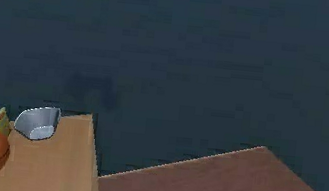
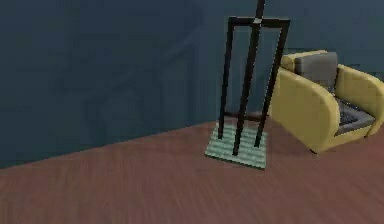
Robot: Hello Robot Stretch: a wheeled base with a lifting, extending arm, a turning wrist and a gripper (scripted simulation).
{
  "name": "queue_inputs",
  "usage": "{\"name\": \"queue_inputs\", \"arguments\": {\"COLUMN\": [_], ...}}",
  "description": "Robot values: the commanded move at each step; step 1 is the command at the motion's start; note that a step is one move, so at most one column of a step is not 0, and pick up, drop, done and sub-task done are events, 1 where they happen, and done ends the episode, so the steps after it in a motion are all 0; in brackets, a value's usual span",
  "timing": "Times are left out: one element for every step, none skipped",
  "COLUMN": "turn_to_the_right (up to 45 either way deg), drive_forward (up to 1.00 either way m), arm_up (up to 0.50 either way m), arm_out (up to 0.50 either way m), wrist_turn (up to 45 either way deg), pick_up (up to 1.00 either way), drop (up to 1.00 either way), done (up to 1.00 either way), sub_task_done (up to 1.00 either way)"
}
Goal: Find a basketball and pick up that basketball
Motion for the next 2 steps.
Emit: {"name": "queue_inputs", "arguments": {"turn_to_the_right": [0.0,-15.0], "drive_forward": [0.55,0.0], "arm_up": [0.0,0.0], "arm_out": [0.0,0.0], "wrist_turn": [0.0,0.0], "pick_up": [0.0,0.0], "drop": [0.0,0.0], "done": [0.0,0.0], "sub_task_done": [0.0,0.0]}}
